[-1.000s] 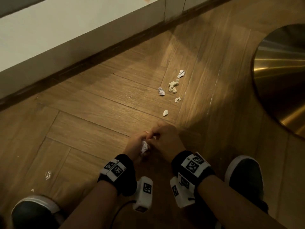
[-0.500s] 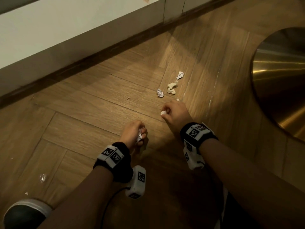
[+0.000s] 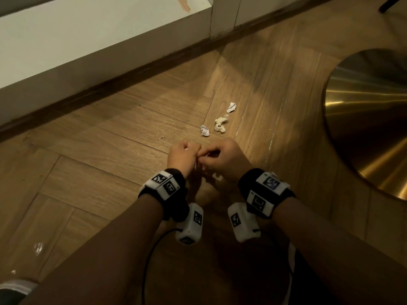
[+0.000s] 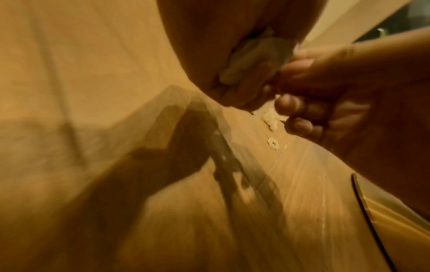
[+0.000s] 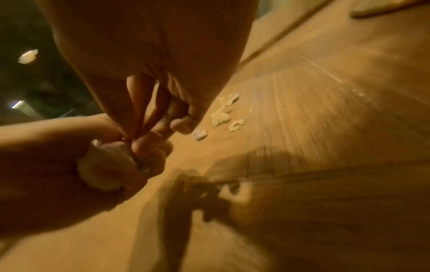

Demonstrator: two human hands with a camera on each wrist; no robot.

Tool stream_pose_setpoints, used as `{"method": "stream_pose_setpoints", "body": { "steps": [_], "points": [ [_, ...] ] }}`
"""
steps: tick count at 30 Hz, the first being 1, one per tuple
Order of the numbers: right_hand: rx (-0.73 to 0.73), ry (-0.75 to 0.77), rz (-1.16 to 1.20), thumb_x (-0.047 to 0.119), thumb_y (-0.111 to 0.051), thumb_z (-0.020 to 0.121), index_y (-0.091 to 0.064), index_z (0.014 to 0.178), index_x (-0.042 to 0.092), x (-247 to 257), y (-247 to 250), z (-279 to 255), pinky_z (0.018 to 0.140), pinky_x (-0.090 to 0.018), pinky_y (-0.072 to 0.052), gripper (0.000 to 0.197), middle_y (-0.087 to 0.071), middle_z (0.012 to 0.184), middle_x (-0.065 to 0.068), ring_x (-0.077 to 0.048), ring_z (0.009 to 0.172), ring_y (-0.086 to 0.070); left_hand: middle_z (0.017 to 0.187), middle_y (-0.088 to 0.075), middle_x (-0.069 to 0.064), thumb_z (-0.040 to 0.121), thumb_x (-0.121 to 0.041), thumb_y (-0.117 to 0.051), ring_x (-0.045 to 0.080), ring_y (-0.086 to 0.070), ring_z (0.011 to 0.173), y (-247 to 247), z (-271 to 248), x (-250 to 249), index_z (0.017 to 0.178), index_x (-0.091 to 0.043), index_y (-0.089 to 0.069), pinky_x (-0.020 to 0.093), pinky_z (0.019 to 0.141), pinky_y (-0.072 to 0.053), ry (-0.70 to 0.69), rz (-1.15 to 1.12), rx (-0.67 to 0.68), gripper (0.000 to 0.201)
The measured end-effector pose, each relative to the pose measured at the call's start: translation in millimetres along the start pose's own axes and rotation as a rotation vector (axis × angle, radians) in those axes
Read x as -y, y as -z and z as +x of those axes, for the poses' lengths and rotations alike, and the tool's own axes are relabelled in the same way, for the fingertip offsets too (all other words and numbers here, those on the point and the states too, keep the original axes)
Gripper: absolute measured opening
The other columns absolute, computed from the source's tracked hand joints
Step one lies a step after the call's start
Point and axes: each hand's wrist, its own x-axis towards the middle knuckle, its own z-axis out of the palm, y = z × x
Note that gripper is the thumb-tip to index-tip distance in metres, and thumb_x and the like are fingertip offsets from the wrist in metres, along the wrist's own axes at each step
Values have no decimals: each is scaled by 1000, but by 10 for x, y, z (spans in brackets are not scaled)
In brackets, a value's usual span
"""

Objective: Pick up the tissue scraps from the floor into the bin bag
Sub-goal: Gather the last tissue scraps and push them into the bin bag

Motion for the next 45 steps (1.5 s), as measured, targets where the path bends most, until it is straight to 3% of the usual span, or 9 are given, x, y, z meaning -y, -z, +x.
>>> {"method": "stream_pose_setpoints", "body": {
  "steps": [3, 5, 8, 11, 23, 27, 32, 37, 45],
  "points": [
    [-256, -163, 276, -5, -66, 80, -70, 87, 6, -27, 245, 218, 58, -44, -55, 13, -69, 78, -17, -17, 55, -61, 55, -58, 2, 71, -24, -60, 21, -53, 51, -16, 234, -224, 59, -13, -54, 31, 57, -44, -81, 18, -138, 17],
    [-412, -224, 110, 5, -69, 80, -68, 96, 14, -115, 456, 419, 64, -41, -57, 18, -67, 96, -11, -14, 68, -62, 58, -57, 4, 65, -30, -56, 21, -53, 55, -12, 366, -316, 64, -10, -55, 36, 58, -47, -141, 110, -146, 20],
    [-293, -219, -407, 38, -78, 72, -46, 134, 25, -254, 707, 670, 90, -29, -45, 70, -40, 130, -1, -11, 106, -47, 62, -51, 3, 79, -22, -58, 19, -48, 58, -41, 419, -396, 72, -12, -51, 33, 57, -39, -275, 393, -30, 14],
    [-162, -194, -657, 54, -80, 62, -35, 140, 28, -335, 690, 820, 101, -40, -44, 94, -33, 133, -5, -22, 121, -41, 70, -52, 4, 87, -20, -55, 18, -45, 64, -70, 450, -335, 81, -11, -52, 30, 59, -28, -370, 635, 29, 11],
    [-131, 18, -650, 18, -68, 84, -66, 89, 12, -479, 342, 843, 77, -23, -38, 8, -49, 98, 0, -17, 94, -51, 92, -62, 5, 89, -26, -61, 23, -57, 85, -142, 608, -149, 84, -15, -56, 34, 73, -46, -608, 796, -8, 13],
    [-292, -115, -362, 11, -70, 81, -69, 76, 15, -522, 432, 691, 62, -8, -41, 7, -61, 84, 4, -5, 76, -55, 108, -51, -1, 89, -26, -62, 18, -54, 83, -150, 622, -138, 83, -13, -59, 33, 72, -46, -697, 838, -45, 15],
    [-437, -186, -25, 7, -69, 76, -64, 86, 24, -539, 483, 308, 59, -14, -51, 20, -62, 85, 4, -7, 76, -60, 106, -54, -1, 87, -21, -60, 20, -57, 78, -199, 666, -123, 76, -12, -55, 32, 66, -46, -822, 916, 97, 16],
    [-255, -230, -347, 18, -67, 82, -59, 120, 28, -603, 289, 174, 94, -28, -47, 40, -57, 114, 2, -14, 109, -53, 83, -47, 0, 82, -19, -63, 18, -49, 74, -214, 606, -105, 68, -14, -50, 30, 64, -35, -752, 941, 136, 20],
    [-272, -303, -478, 14, -61, 89, -68, 99, 13, -479, 358, 366, 74, -25, -45, 12, -58, 107, -4, -19, 99, -58, 67, -57, 3, 77, -11, -69, 15, -53, 64, -28, 152, 43, 57, -16, -47, 23, 57, -40, -247, 573, 157, 30]
  ]
}}
